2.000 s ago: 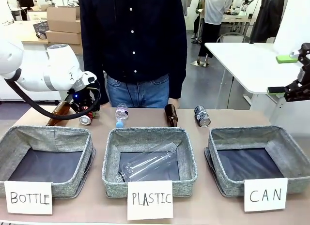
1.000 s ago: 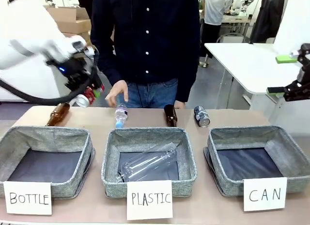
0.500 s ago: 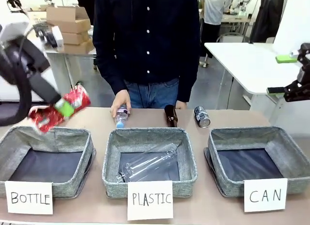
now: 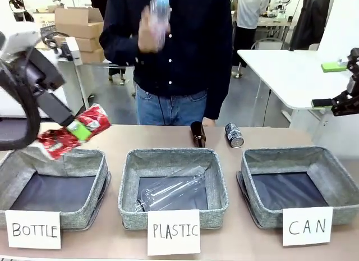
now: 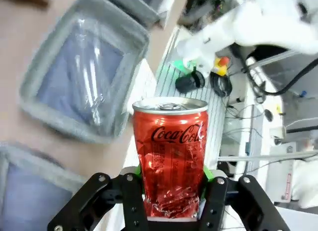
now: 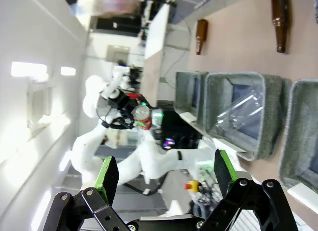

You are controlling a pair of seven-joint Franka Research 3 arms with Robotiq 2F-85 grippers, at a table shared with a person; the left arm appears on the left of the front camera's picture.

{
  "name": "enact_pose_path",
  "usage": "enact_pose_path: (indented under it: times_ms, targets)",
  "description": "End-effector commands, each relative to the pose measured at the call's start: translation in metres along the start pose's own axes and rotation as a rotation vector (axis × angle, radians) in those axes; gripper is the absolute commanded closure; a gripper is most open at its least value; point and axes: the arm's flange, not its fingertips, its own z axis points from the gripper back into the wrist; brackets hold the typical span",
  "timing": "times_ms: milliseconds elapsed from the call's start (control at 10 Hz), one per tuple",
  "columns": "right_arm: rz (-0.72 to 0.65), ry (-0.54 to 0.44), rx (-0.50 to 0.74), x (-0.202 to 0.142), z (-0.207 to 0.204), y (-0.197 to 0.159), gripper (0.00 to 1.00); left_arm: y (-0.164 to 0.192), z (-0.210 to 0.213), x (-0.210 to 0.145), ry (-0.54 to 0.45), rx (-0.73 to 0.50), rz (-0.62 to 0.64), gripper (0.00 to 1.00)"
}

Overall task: Sort the can waste into the basket.
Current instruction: Pick up the can waste from the table and place it in the right Fabric basket.

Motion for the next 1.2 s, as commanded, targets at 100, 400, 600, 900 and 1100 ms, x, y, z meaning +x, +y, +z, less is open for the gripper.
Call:
enact_pose_path:
  times_ms: [100,400,600,900,1100]
  targets:
    - [0.091,-0.032,-0.262,-0.031,0.09,0.01,0.0,-0.015,-0.084,0.149,0.091,0.152,-0.421,0.66]
    - [0.016,0.022,-0.304,-0.095,0.178,-0.064,0.0,-0.084,-0.2,0.248,0.21,0.322,-0.664,0.66]
    - [-0.119,-0.207,-0.164,-0.112,0.201,-0.095,0.0,-0.107,-0.283,0.27,0.249,0.415,-0.743,0.66]
    - [-0.035,-0.036,-0.306,-0.112,0.184,-0.066,0.0,-0.078,-0.385,0.291,0.341,0.413,-0.751,0.66]
    - [-0.035,-0.036,-0.306,-0.112,0.184,-0.066,0.0,-0.072,-0.399,0.3,0.341,0.417,-0.74,0.66]
